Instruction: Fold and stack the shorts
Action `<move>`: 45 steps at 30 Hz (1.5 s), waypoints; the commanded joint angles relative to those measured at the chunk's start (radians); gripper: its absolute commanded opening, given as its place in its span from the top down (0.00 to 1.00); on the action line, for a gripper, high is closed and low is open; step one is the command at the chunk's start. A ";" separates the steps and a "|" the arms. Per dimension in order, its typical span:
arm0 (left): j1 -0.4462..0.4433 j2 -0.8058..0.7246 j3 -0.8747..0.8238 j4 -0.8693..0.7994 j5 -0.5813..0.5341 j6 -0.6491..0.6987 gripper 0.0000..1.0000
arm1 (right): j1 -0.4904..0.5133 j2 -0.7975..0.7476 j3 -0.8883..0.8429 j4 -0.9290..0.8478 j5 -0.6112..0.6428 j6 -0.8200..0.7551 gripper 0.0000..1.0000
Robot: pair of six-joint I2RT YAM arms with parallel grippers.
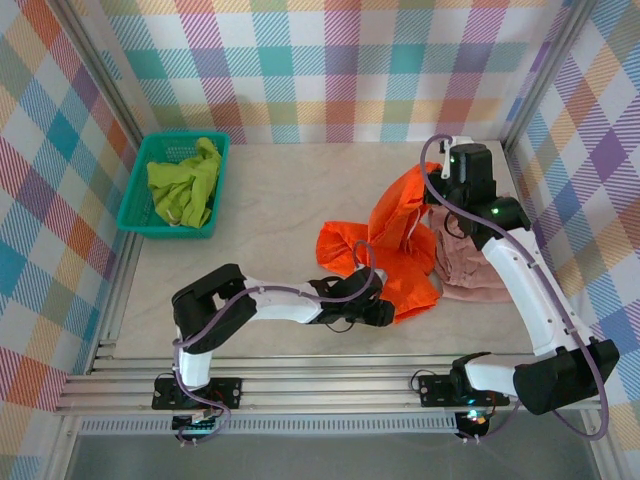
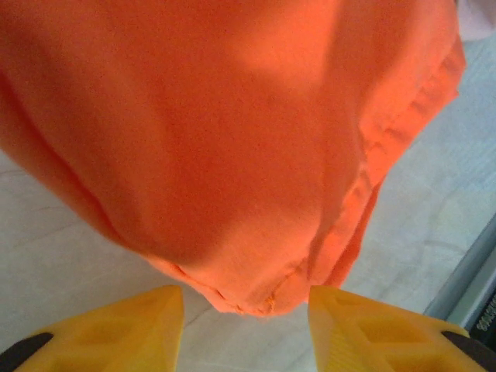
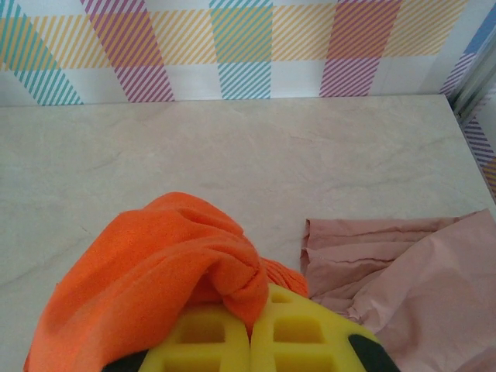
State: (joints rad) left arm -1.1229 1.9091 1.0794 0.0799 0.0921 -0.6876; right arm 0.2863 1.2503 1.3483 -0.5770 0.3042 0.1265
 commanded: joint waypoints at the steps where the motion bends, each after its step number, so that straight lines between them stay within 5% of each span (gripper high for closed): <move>1: -0.005 0.030 0.056 -0.016 -0.045 -0.002 0.57 | -0.007 -0.028 -0.011 0.029 -0.014 -0.002 1.00; 13: -0.004 0.001 0.091 -0.073 -0.118 -0.007 1.00 | -0.010 -0.040 -0.011 0.022 -0.017 -0.013 1.00; 21: 0.070 -0.301 0.099 -0.302 -0.265 0.109 1.00 | -0.012 -0.070 0.011 0.022 -0.017 -0.042 1.00; 31: 0.432 -0.719 0.266 -0.699 -0.378 0.367 1.00 | -0.012 -0.146 0.103 0.041 -0.087 -0.101 1.00; 37: 0.631 -0.692 0.564 -0.866 -0.367 0.510 1.00 | -0.010 -0.184 0.173 0.057 -0.224 -0.109 1.00; 45: 0.713 -0.544 1.031 -0.980 -0.421 0.593 1.00 | -0.009 -0.245 0.255 0.128 -0.526 -0.036 1.00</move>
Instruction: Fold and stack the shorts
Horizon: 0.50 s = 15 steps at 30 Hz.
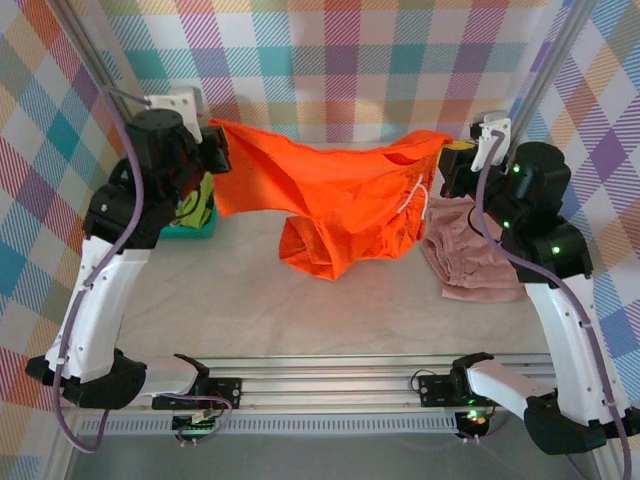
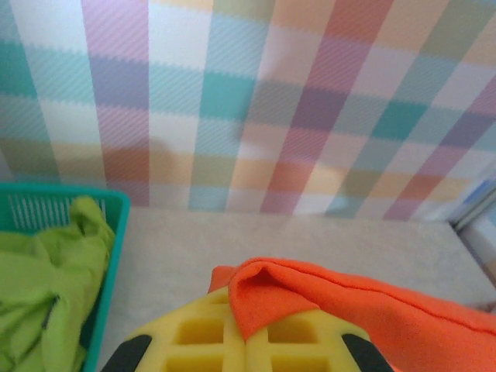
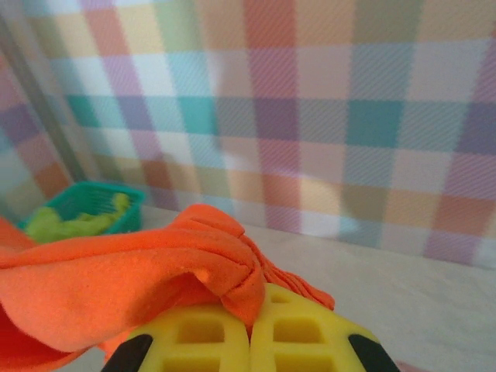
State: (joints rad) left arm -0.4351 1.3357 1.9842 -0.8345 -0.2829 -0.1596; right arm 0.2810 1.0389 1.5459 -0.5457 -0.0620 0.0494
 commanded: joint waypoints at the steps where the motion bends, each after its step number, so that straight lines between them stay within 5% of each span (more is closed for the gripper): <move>1: 0.031 0.050 0.191 -0.075 -0.060 0.070 1.00 | -0.003 -0.040 0.068 0.111 -0.200 0.061 1.00; 9: 0.042 0.204 0.642 -0.070 -0.134 0.122 1.00 | 0.004 -0.076 0.107 0.217 -0.445 0.220 1.00; 15: 0.044 0.265 0.725 0.017 -0.150 0.137 1.00 | 0.004 -0.099 0.072 0.226 -0.385 0.253 1.00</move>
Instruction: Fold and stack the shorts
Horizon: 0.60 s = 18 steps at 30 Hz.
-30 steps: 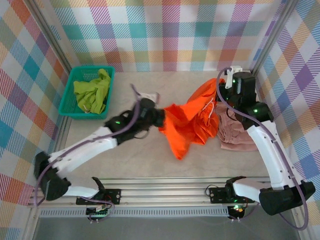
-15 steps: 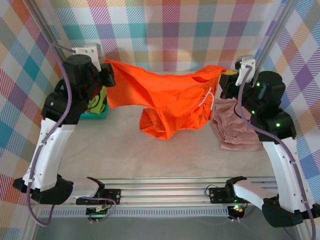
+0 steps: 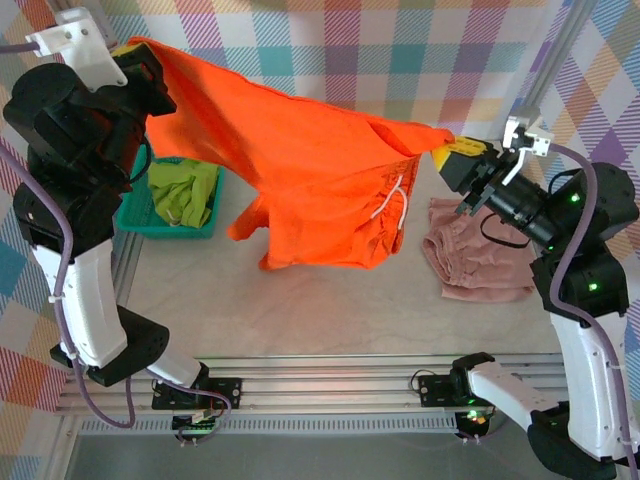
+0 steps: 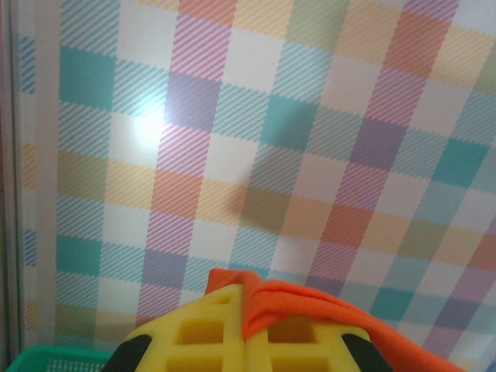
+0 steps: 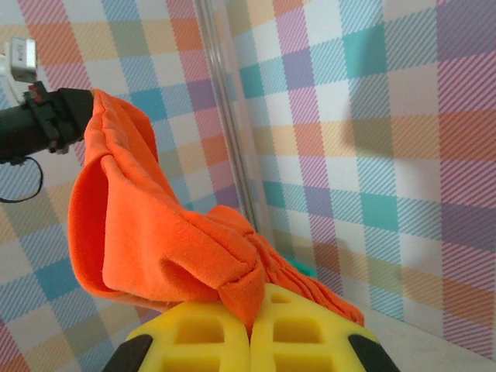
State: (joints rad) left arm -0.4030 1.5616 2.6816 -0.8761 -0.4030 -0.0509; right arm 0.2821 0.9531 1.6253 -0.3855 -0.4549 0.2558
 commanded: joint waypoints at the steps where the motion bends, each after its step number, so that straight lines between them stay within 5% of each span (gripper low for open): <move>1: 0.013 0.051 0.028 0.068 -0.028 0.026 1.00 | 0.003 -0.011 -0.017 0.045 0.051 0.044 1.00; 11: 0.084 0.363 0.023 -0.014 0.114 -0.050 1.00 | 0.003 0.120 -0.209 -0.143 0.502 -0.185 1.00; 18: 0.087 0.593 0.022 0.078 0.203 -0.069 1.00 | -0.010 0.261 -0.348 -0.034 0.598 -0.273 1.00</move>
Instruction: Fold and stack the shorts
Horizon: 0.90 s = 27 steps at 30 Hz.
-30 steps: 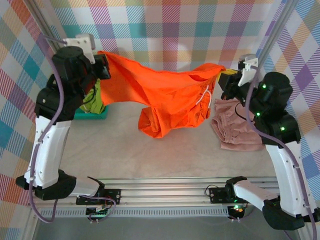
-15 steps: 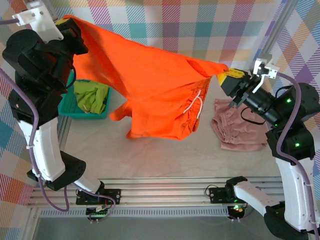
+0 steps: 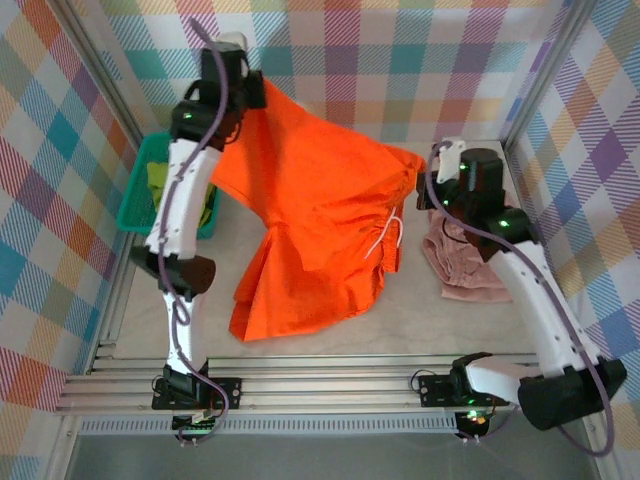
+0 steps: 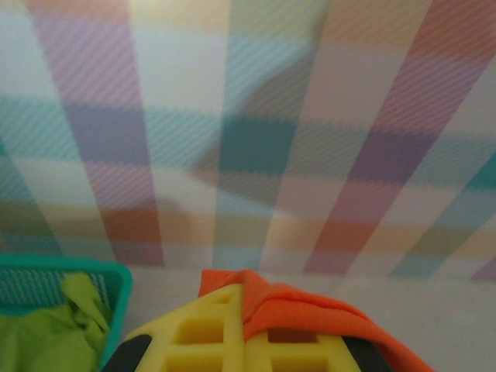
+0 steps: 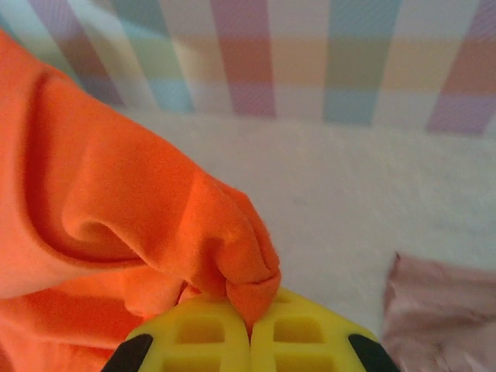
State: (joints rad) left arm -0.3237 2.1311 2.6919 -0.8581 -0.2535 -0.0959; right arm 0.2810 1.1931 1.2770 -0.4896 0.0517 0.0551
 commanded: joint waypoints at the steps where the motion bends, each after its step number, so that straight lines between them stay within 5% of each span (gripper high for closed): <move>1: 0.008 0.053 0.012 0.080 0.056 -0.023 1.00 | -0.017 0.054 -0.001 0.076 0.102 -0.075 1.00; 14: 0.017 0.304 0.020 0.274 -0.016 -0.170 0.98 | -0.124 0.530 0.248 0.098 0.125 -0.002 0.93; 18: 0.038 0.320 0.064 0.241 0.022 -0.233 0.54 | -0.188 0.712 0.487 -0.029 0.124 0.094 0.81; 20: 0.040 0.282 0.064 0.195 0.042 -0.225 0.36 | -0.238 0.800 0.639 -0.125 0.059 0.170 0.63; 24: 0.040 0.157 0.047 0.007 0.049 -0.228 0.28 | -0.297 0.869 0.827 -0.246 -0.078 0.286 0.39; 27: 0.040 -0.004 -0.120 -0.107 0.112 -0.233 0.26 | -0.295 0.788 0.733 -0.172 -0.217 0.318 0.32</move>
State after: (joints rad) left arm -0.2909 2.3398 2.6434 -0.8204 -0.1970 -0.3084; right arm -0.0273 2.0579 2.0384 -0.6289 0.0044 0.2821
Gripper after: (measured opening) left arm 0.737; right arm 0.675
